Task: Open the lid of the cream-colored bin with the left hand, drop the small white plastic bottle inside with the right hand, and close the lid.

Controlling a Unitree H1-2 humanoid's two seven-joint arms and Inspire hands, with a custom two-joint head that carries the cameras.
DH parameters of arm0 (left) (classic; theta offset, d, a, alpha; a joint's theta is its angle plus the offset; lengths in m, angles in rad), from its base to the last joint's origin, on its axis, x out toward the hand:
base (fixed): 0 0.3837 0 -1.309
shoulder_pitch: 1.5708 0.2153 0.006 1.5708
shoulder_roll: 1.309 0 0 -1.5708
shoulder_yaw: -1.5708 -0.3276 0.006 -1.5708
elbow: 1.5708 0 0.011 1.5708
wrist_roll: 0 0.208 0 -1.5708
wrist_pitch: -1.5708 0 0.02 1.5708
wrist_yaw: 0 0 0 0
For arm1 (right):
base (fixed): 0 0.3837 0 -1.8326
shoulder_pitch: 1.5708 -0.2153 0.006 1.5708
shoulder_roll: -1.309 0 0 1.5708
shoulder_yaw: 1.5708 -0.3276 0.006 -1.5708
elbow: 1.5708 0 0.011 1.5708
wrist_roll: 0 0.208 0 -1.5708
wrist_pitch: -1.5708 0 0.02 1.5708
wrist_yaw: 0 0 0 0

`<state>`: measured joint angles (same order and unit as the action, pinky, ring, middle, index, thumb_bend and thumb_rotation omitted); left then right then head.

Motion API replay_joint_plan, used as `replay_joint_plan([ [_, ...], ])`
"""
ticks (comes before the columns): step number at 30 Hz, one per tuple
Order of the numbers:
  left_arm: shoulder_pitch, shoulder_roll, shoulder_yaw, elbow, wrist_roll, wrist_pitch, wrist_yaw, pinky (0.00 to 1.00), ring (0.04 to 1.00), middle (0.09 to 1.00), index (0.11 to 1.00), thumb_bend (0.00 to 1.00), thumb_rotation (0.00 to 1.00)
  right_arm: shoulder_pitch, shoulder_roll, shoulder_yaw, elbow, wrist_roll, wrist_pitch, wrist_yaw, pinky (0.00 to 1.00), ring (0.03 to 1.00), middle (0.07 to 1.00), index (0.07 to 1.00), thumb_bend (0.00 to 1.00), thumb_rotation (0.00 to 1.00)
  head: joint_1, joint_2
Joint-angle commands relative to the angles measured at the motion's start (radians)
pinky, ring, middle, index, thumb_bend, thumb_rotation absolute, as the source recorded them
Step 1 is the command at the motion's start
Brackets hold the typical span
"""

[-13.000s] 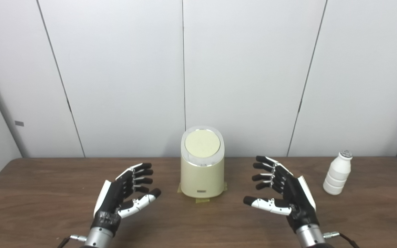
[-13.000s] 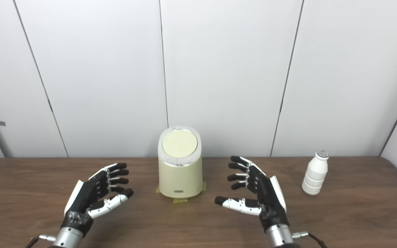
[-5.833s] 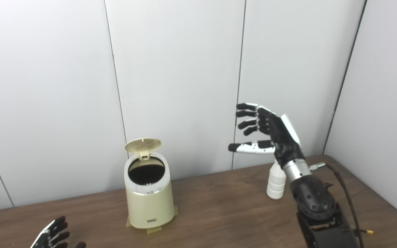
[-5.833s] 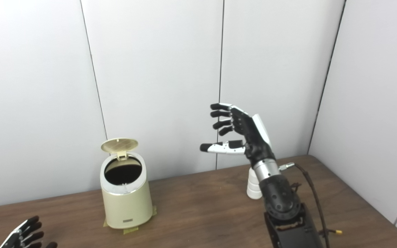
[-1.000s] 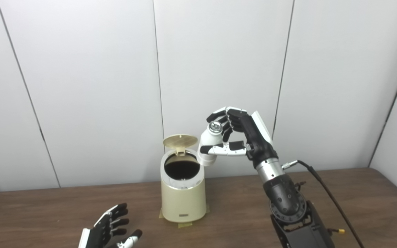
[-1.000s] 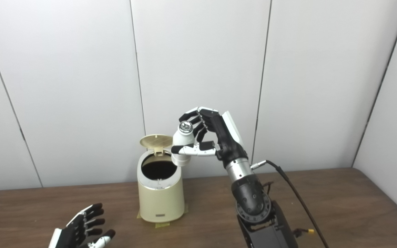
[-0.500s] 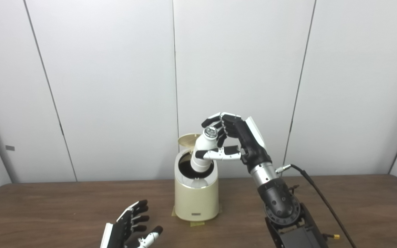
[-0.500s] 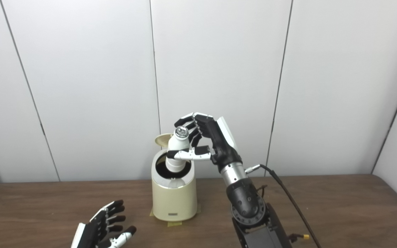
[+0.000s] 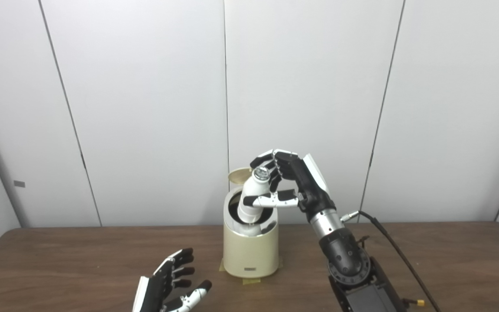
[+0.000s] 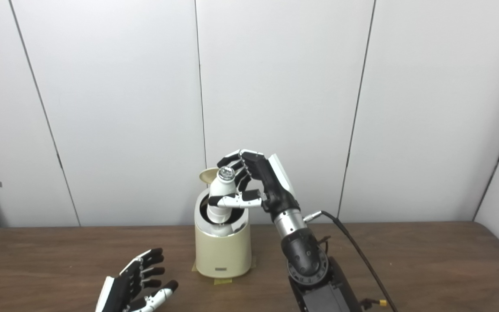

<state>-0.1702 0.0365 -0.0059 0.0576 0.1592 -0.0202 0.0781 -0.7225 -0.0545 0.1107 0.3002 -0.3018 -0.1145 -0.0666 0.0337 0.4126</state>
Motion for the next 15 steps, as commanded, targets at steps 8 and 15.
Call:
replay_joint_plan([
  [8, -0.021, -0.005, -0.002, -0.057, 0.013, -0.009, 0.011, 0.65, 0.746, 0.811, 0.829, 0.64, 0.09, -0.097, -0.02, 0.019, 0.07, -0.05, -0.13, -0.049, 0.28, 0.36, 0.475, 0.556, 0.51, 0.0, 0.01, 0.015],
  [15, -0.017, -0.002, -0.004, -0.066, 0.018, -0.003, 0.005, 0.66, 0.746, 0.812, 0.835, 0.63, 0.1, -0.101, -0.029, 0.033, 0.102, -0.099, -0.16, -0.083, 0.28, 0.356, 0.474, 0.557, 0.51, 0.0, 0.008, 0.019],
])
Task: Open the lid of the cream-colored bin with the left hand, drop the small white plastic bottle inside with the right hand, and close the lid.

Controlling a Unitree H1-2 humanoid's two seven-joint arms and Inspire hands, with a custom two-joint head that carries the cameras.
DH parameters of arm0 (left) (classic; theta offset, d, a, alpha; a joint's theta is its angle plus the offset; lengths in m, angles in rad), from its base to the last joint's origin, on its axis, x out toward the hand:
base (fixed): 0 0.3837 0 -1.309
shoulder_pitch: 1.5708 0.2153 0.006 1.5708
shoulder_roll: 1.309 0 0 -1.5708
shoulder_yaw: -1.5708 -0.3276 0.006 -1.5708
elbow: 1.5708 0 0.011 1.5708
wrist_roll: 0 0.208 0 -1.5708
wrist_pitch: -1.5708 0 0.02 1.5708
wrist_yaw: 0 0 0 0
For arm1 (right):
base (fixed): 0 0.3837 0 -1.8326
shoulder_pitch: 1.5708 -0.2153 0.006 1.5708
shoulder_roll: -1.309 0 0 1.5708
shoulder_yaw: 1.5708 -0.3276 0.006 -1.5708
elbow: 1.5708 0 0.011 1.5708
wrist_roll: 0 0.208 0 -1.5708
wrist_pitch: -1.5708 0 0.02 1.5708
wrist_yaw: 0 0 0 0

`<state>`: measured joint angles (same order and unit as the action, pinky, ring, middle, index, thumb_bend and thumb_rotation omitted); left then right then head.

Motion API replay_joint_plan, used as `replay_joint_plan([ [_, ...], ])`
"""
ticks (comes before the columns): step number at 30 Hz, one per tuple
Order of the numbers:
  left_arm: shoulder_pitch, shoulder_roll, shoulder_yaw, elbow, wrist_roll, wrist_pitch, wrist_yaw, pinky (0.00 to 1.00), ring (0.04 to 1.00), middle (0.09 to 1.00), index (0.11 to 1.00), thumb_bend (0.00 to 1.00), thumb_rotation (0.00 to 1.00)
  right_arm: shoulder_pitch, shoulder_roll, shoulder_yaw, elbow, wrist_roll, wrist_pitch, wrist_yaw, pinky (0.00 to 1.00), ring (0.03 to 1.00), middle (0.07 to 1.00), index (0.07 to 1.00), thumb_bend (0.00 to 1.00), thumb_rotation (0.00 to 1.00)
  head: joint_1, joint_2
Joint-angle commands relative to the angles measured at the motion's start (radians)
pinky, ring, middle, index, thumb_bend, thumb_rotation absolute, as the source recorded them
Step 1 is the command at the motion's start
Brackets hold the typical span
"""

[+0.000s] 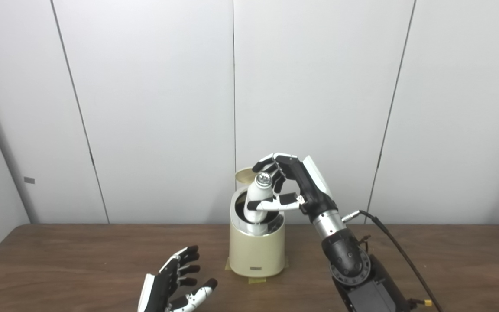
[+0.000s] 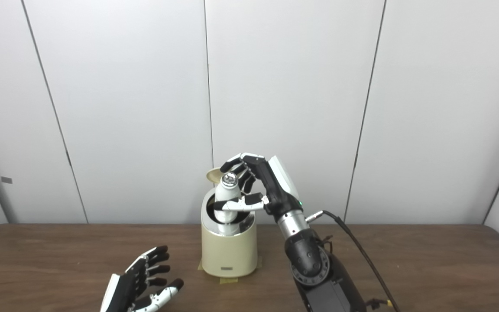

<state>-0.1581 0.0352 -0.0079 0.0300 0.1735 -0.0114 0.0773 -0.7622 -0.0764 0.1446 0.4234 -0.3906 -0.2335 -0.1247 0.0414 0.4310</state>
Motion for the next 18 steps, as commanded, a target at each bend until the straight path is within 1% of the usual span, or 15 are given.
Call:
replay_joint_plan([
  [1, -0.029, -0.002, -0.002, -0.038, 0.002, -0.012, 0.005, 0.65, 0.747, 0.813, 0.836, 0.63, 0.09, -0.063, -0.008, 0.0, -0.016, -0.016, -0.046, -0.03, 0.28, 0.356, 0.474, 0.557, 0.51, 0.0, 0.001, 0.001],
  [7, -0.026, -0.005, -0.002, -0.041, 0.001, -0.012, 0.004, 0.65, 0.745, 0.813, 0.836, 0.64, 0.09, -0.072, -0.01, 0.0, 0.011, -0.028, -0.068, -0.044, 0.29, 0.359, 0.481, 0.557, 0.51, 0.0, 0.006, 0.009],
  [14, -0.023, -0.008, -0.007, -0.052, 0.008, 0.003, 0.003, 0.65, 0.749, 0.819, 0.835, 0.63, 0.08, -0.066, -0.015, 0.006, 0.019, -0.044, -0.051, -0.047, 0.29, 0.359, 0.481, 0.557, 0.51, 0.0, 0.009, 0.015],
  [18, -0.023, -0.009, -0.007, -0.057, 0.001, 0.008, 0.001, 0.64, 0.747, 0.819, 0.838, 0.63, 0.08, -0.058, -0.031, 0.021, 0.015, -0.07, -0.044, -0.032, 0.3, 0.361, 0.482, 0.555, 0.51, 0.0, 0.012, 0.024],
])
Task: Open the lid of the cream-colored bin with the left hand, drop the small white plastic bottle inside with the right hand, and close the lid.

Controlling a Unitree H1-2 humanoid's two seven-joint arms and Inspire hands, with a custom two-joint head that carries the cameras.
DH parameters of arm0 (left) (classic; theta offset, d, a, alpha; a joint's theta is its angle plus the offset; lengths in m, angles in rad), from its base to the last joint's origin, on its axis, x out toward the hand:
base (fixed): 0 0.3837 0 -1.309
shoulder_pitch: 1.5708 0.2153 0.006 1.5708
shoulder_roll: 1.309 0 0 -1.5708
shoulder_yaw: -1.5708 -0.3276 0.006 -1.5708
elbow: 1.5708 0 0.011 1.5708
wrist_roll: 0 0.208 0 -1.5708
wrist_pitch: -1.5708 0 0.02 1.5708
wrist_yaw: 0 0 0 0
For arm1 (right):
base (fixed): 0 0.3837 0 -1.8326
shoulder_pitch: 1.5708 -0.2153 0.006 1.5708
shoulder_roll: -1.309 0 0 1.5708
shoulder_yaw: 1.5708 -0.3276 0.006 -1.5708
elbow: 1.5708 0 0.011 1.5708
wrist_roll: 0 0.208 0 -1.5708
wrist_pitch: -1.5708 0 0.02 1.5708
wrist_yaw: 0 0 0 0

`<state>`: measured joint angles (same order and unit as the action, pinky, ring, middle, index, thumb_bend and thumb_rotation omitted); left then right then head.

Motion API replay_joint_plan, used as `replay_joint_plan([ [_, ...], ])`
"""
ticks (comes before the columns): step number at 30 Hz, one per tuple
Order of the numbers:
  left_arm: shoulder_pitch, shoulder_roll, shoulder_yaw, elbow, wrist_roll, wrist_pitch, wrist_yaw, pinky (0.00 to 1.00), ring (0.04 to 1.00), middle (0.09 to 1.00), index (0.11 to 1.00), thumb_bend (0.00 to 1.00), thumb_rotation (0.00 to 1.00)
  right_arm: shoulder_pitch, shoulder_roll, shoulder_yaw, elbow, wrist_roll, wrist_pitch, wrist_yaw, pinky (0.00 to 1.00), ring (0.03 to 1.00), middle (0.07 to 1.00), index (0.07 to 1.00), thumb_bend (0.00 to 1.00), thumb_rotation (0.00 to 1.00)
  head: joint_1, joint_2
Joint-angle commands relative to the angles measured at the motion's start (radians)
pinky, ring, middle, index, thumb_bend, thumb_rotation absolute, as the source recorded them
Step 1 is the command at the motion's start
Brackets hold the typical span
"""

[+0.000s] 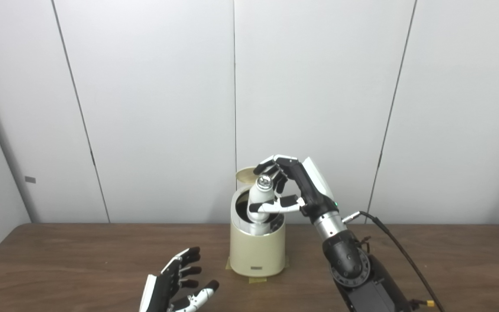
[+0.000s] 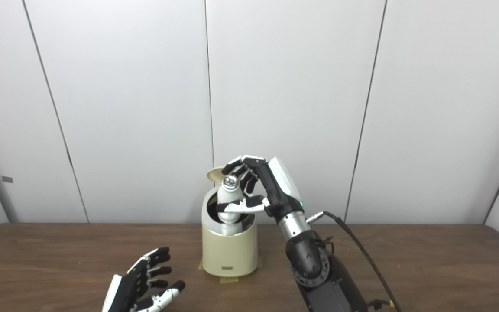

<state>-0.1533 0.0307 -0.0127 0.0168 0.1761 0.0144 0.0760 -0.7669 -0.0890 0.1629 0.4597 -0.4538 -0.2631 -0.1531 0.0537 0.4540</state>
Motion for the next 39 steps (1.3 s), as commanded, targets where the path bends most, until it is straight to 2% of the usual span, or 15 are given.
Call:
replay_joint_plan([
  [1, -0.027, -0.005, -0.002, -0.046, -0.003, -0.015, 0.001, 0.64, 0.749, 0.82, 0.836, 0.63, 0.08, -0.051, -0.024, 0.009, -0.023, -0.014, -0.012, 0.004, 0.3, 0.362, 0.483, 0.553, 0.51, 0.0, 0.0, 0.003],
  [13, -0.033, -0.007, -0.006, -0.044, 0.004, -0.006, -0.001, 0.65, 0.744, 0.814, 0.832, 0.63, 0.08, -0.032, -0.079, 0.071, -0.051, -0.081, 0.023, 0.063, 0.33, 0.381, 0.487, 0.521, 0.51, 0.0, -0.003, 0.016],
  [26, -0.036, -0.01, -0.009, -0.04, 0.013, -0.004, 0.003, 0.63, 0.726, 0.803, 0.822, 0.62, 0.08, -0.017, -0.078, 0.069, -0.081, -0.084, 0.072, 0.078, 0.34, 0.387, 0.48, 0.52, 0.52, 0.0, 0.0, 0.018],
  [29, -0.037, -0.012, -0.008, -0.041, 0.01, -0.004, 0.003, 0.63, 0.728, 0.802, 0.823, 0.62, 0.07, -0.017, -0.077, 0.07, -0.081, -0.084, 0.085, 0.082, 0.34, 0.392, 0.5, 0.551, 0.51, 0.0, 0.0, 0.02],
  [31, -0.037, -0.01, -0.01, -0.04, 0.015, -0.002, 0.003, 0.63, 0.729, 0.802, 0.821, 0.62, 0.08, -0.018, -0.078, 0.074, -0.081, -0.095, 0.098, 0.082, 0.34, 0.44, 0.487, 0.517, 0.52, 0.0, 0.0, 0.02],
  [33, -0.036, -0.011, -0.01, -0.041, 0.011, -0.001, 0.001, 0.64, 0.733, 0.804, 0.822, 0.62, 0.08, -0.016, -0.079, 0.077, -0.087, -0.1, 0.114, 0.084, 0.35, 0.452, 0.639, 0.661, 0.53, 0.0, 0.0, 0.02],
  [39, -0.036, -0.012, -0.01, -0.041, 0.007, -0.002, -0.001, 0.63, 0.734, 0.809, 0.824, 0.62, 0.06, -0.009, -0.078, 0.078, -0.104, -0.099, 0.145, 0.1, 0.35, 0.455, 0.674, 0.699, 0.53, 0.0, 0.0, 0.021],
])
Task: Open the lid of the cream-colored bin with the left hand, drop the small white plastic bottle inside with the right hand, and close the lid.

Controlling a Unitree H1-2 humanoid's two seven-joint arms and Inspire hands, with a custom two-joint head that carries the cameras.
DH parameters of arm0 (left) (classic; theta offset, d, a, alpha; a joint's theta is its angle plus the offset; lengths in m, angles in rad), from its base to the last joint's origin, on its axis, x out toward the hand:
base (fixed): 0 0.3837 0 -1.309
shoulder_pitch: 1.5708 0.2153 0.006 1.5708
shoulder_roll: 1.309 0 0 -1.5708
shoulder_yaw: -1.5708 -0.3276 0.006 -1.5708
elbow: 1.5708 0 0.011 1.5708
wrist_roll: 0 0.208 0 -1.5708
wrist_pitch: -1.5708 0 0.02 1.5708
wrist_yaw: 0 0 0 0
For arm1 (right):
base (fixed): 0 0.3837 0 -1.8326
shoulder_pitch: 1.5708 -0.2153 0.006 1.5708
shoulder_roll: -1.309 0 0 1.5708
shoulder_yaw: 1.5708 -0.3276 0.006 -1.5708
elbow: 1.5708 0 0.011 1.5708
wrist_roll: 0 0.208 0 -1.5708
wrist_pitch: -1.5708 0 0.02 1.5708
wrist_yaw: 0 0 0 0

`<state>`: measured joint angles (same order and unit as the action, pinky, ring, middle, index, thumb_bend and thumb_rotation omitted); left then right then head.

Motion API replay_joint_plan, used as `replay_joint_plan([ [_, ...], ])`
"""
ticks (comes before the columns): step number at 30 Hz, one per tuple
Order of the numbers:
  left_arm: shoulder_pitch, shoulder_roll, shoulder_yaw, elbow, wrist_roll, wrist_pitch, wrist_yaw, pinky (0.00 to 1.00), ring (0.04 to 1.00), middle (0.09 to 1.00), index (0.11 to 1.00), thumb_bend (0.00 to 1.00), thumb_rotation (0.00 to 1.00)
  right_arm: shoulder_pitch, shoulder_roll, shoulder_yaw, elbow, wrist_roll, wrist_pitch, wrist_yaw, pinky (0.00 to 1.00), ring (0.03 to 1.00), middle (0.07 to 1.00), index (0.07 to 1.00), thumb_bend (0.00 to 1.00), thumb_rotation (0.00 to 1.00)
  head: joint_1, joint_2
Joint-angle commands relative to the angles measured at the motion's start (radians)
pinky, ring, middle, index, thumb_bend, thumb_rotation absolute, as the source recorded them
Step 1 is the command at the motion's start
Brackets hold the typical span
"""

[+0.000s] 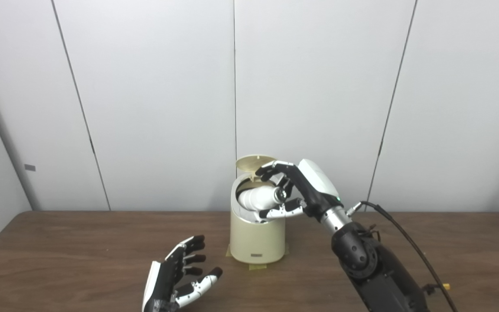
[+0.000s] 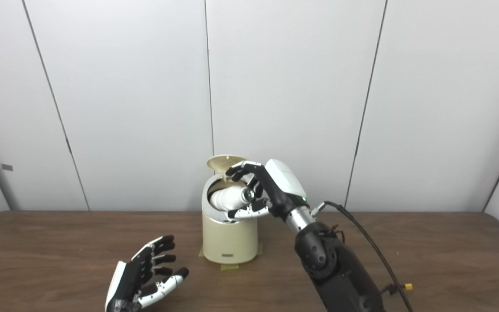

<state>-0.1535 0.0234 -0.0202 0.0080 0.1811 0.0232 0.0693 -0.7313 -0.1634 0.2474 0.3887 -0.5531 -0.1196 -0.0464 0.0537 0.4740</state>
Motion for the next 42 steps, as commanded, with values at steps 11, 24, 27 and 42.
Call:
replay_joint_plan([
  [11, -0.035, -0.003, -0.005, -0.031, 0.008, -0.014, 0.007, 0.64, 0.741, 0.812, 0.827, 0.62, 0.07, -0.037, -0.007, -0.004, -0.047, 0.005, 0.018, 0.018, 0.36, 0.456, 0.686, 0.707, 0.53, 0.0, 0.003, 0.002],
  [24, -0.033, 0.002, -0.005, -0.033, 0.012, -0.02, 0.008, 0.63, 0.729, 0.805, 0.821, 0.62, 0.08, -0.007, 0.001, -0.07, -0.097, 0.106, -0.108, -0.044, 0.31, 0.451, 0.596, 0.633, 0.53, 0.0, 0.005, -0.003],
  [27, -0.033, 0.003, 0.0, -0.038, -0.001, -0.018, 0.004, 0.65, 0.733, 0.809, 0.825, 0.61, 0.07, 0.022, 0.01, -0.125, -0.143, 0.19, -0.151, -0.049, 0.27, 0.448, 0.555, 0.613, 0.53, 0.0, 0.006, -0.003],
  [42, -0.044, 0.011, 0.005, -0.038, -0.011, -0.033, 0.0, 0.64, 0.747, 0.81, 0.824, 0.63, 0.09, 0.278, -0.033, -0.284, -0.259, 0.471, -0.025, 0.057, 0.33, 0.454, 0.679, 0.722, 0.8, 0.11, 0.006, -0.006],
])
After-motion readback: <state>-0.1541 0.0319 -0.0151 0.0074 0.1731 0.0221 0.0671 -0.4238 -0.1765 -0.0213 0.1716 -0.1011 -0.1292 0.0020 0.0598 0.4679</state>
